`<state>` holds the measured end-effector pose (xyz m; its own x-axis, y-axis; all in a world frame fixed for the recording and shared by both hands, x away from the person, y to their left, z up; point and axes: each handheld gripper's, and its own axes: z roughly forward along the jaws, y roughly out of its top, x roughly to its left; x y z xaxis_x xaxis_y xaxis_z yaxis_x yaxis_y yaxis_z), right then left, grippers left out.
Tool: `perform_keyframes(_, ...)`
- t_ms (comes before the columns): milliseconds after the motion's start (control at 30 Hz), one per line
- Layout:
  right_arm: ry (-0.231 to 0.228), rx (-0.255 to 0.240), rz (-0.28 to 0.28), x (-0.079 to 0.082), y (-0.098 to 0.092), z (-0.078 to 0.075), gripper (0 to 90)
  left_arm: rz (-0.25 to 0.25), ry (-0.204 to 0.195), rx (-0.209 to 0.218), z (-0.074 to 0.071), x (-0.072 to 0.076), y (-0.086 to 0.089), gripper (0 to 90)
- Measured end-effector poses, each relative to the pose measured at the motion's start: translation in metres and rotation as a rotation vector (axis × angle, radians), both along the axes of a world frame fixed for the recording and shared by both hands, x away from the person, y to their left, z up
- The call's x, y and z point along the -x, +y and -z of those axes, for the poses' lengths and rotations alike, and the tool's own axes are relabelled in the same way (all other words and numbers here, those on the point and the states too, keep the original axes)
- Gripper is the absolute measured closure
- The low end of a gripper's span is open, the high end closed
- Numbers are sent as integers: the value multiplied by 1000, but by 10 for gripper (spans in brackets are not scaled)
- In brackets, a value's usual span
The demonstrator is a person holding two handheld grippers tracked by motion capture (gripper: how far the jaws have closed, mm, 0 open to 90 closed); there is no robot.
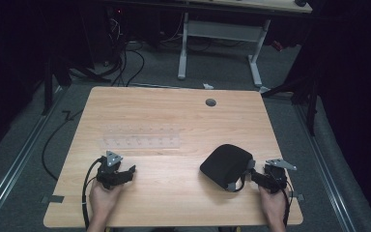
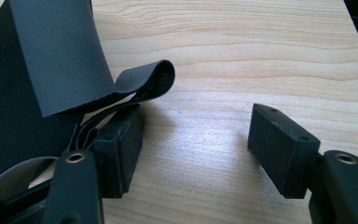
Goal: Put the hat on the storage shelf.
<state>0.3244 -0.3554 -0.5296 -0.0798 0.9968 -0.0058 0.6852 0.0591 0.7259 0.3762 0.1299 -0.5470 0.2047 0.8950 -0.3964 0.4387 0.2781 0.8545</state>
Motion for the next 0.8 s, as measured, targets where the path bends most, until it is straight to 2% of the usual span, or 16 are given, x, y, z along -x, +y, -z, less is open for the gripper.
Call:
perform_keyframes(200, -1, 7, -6, 0, 0, 0, 356, 0, 1, -2, 0, 0, 0, 313)
perform_keyframes(433, 11, 7, -20, 0, 0, -2, 426, 8, 2, -4, 0, 0, 0, 301)
perform_keyframes(500, 6, -21, -11, 4, -5, -4, 440, 8, 1, -3, 0, 0, 0, 301)
perform_keyframes(600, -34, -55, -8, 12, -11, -11, 482, 8, 2, -3, 0, 0, 0, 301)
perform_keyframes(633, -34, -55, -8, 12, -11, -11, 482, 8, 2, -3, 0, 0, 0, 301)
perform_keyframes(667, -87, -76, -13, 20, -13, -16, 501, 8, 2, -3, 0, 0, 0, 301)
perform_keyframes(700, -87, -76, -13, 20, -13, -16, 501, 8, 2, -3, 0, 0, 0, 301)
perform_keyframes(733, -115, -92, -20, 25, -15, -19, 503, 8, 2, -3, 0, 0, 0, 301)
perform_keyframes(767, -115, -92, -20, 25, -15, -19, 503, 8, 2, -3, 0, 0, 0, 301)
perform_keyframes(800, -130, -120, -30, 30, -16, -22, 498, 7, 2, -3, 0, 0, 0, 302)
